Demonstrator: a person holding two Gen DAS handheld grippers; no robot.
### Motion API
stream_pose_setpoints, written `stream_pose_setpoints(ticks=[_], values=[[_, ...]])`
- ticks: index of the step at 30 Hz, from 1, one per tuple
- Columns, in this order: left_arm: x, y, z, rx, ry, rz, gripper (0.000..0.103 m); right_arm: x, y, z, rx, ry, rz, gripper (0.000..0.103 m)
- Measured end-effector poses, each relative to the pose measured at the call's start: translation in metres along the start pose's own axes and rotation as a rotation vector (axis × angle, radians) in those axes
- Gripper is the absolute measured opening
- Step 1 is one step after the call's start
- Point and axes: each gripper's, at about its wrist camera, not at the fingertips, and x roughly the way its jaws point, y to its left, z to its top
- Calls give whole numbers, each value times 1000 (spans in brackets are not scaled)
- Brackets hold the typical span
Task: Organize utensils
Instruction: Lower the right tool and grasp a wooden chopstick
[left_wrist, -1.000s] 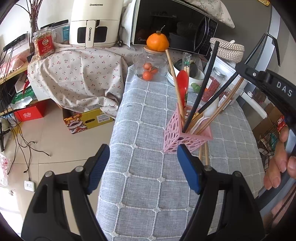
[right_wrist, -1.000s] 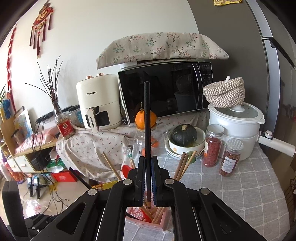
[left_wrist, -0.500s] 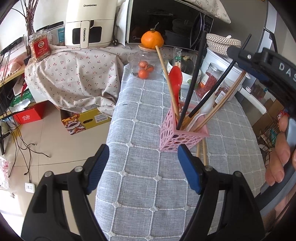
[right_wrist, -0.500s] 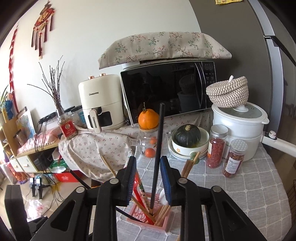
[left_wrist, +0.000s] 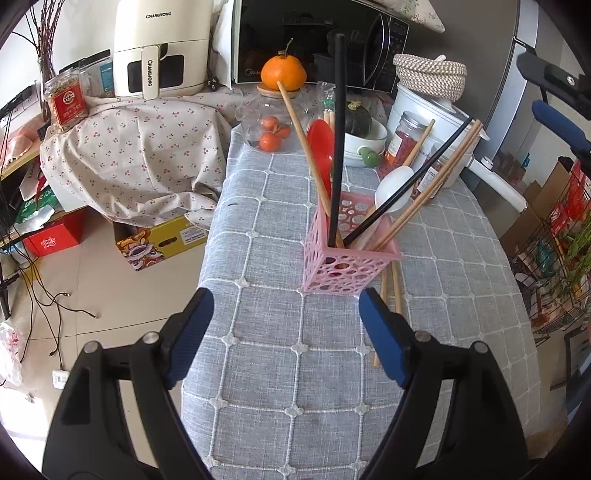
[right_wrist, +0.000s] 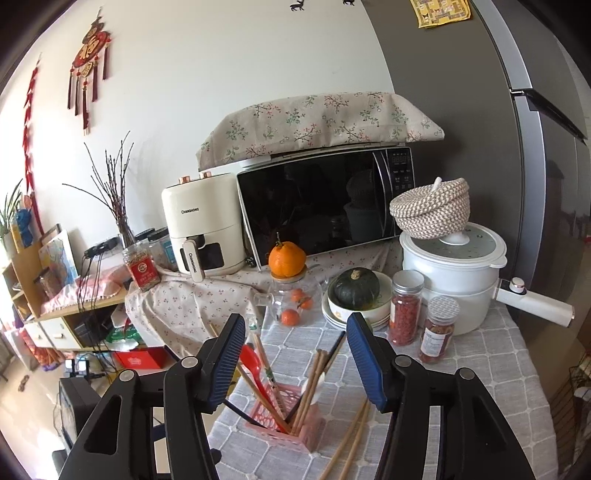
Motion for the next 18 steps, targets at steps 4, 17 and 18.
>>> stream_pose_setpoints(ticks=[4, 17, 18], values=[[5, -1, -3, -26, 36, -22, 84, -10, -25, -11, 27, 32, -34, 68], [29, -18, -12, -37, 140, -37, 85, 24, -93, -74, 108, 253, -141, 74], [31, -19, -12, -38, 146, -41, 85, 29, -96, -78, 106, 271, -145, 74]])
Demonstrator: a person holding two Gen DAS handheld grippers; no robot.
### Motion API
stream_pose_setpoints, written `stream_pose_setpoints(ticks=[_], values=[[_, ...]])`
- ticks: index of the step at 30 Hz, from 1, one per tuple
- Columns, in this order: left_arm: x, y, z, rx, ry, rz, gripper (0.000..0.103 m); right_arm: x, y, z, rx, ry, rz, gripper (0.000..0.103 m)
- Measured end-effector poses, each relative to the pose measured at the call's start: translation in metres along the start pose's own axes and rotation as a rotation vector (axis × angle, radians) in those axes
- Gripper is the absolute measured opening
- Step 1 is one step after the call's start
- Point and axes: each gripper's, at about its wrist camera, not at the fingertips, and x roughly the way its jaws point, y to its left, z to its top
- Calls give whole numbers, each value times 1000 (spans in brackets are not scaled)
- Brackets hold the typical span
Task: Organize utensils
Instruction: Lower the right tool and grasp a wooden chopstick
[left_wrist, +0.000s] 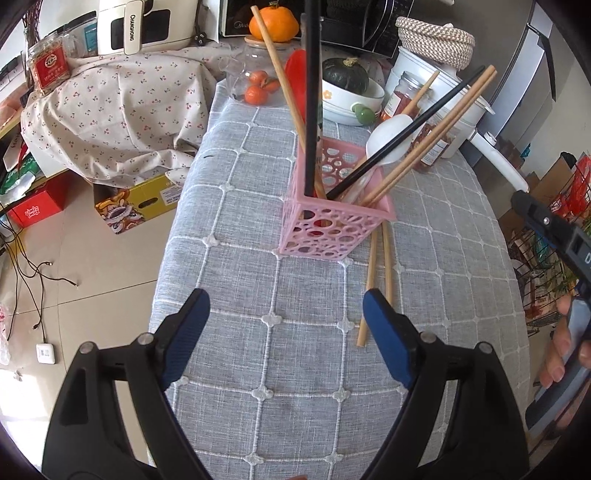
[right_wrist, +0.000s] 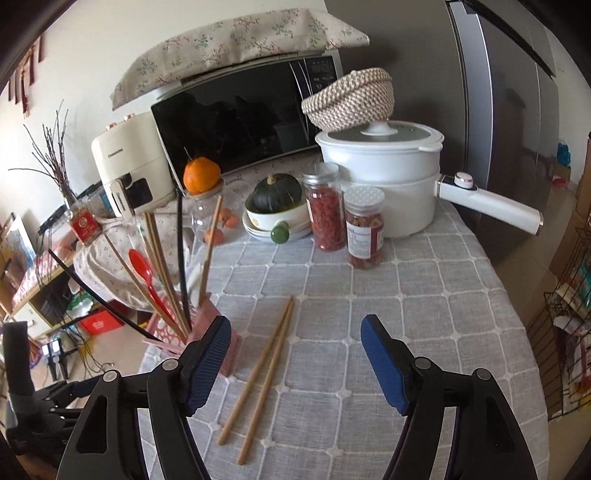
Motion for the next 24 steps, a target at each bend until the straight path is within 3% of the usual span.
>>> stream_pose_setpoints(ticks=[11, 18, 22, 24], values=[[14, -4, -1, 10, 32, 48, 85, 72, 8, -27, -46, 200, -7, 75], [16, -3, 0, 12, 34, 53, 85, 116, 13, -39, -28, 279, 7, 75], [18, -1, 0, 18, 35, 58, 85, 136, 14, -42, -20, 311, -20, 70], [17, 0, 1, 18, 31, 60, 85, 141, 16, -45, -27, 318, -31, 63]])
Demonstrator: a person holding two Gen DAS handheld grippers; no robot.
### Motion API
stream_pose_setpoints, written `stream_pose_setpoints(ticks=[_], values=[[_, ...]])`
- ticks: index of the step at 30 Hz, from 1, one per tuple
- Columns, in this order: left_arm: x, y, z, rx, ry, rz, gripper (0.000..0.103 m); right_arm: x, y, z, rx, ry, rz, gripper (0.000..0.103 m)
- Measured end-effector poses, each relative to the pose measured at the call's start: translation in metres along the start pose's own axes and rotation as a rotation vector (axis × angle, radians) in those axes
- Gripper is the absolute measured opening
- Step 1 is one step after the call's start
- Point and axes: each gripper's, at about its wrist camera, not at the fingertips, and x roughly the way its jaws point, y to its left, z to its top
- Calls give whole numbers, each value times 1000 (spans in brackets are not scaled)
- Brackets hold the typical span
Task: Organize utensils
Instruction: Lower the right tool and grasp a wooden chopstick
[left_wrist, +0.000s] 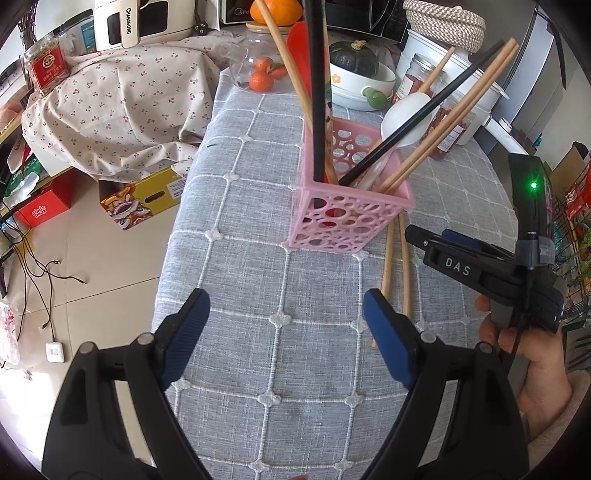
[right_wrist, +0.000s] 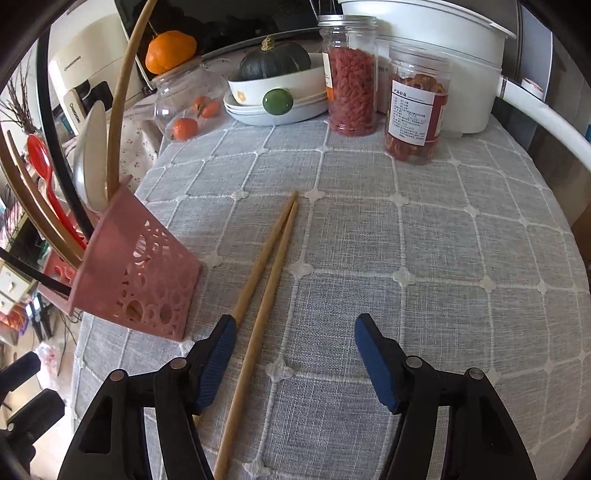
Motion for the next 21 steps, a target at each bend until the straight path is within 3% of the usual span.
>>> stream_pose_setpoints(ticks=[7, 9, 11, 17, 21], values=[[0, 2, -1, 4, -6, 6, 85, 13, 10, 0, -32, 29, -33, 41], [-2, 2, -2, 13, -11, 14, 85, 13, 10, 1, -38, 36, -8, 19], [-3, 0, -3, 22, -13, 15, 85, 12, 10, 1, -38, 52, 8, 10], [-11, -16, -8, 110, -43, 41, 85, 4, -11, -5, 19, 122, 17, 7], [-16, -34, -15, 173, -43, 19, 85, -13, -41, -13, 81, 143, 35, 7]])
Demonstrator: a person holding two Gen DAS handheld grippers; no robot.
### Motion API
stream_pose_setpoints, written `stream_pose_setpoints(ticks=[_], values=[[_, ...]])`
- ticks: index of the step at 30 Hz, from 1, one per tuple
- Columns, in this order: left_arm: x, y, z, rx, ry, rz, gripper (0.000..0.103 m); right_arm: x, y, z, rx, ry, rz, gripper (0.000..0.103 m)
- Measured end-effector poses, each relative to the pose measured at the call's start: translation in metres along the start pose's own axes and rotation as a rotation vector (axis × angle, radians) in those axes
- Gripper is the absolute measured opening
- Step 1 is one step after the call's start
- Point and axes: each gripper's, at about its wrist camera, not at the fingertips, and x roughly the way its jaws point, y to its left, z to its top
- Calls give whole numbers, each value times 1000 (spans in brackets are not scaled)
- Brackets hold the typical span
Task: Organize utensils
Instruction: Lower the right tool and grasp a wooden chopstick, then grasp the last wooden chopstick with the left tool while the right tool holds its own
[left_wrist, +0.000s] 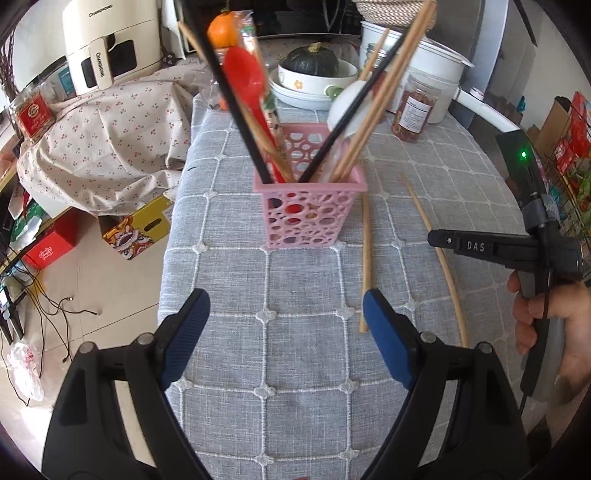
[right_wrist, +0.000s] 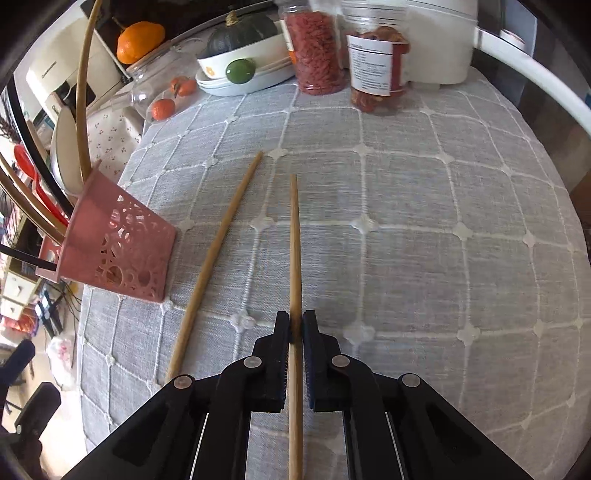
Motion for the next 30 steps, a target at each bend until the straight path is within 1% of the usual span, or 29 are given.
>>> stream_pose_setpoints(ticks=[3, 5, 8, 9, 10, 12, 15, 17, 20, 26, 30], values=[[-3, -24, -2, 57, 2, -36, 85, -19, -23, -3, 19, -11, 7, 7], [-3, -45, -1, 107, -8, -44, 85, -33, -38, -7, 26, -22, 4, 7], [4, -79, 4, 188, -18, -29, 82, -53, -65, -15, 49, -32, -5, 7], [8, -90, 6, 212, -19, -22, 78, -60, -74, -19, 57, -35, -5, 7], [13, -101, 10, 229, -22, -6, 75, -65, -83, -23, 66, -38, -3, 7], [26, -121, 21, 250, -38, 32, 74, -80, -103, -33, 85, -44, 8, 7], [50, -143, 39, 251, -70, 93, 74, -88, -121, -33, 110, -56, 25, 7], [68, -151, 51, 224, -89, 137, 74, -93, -131, -35, 119, -64, 34, 7], [97, -154, 71, 178, -92, 197, 74, -96, -143, -39, 126, -61, 46, 7], [141, -147, 101, 111, -64, 217, 74, -104, -154, -44, 122, -71, 68, 7], [156, -143, 113, 121, -62, 214, 74, -105, -152, -44, 116, -76, 88, 7]])
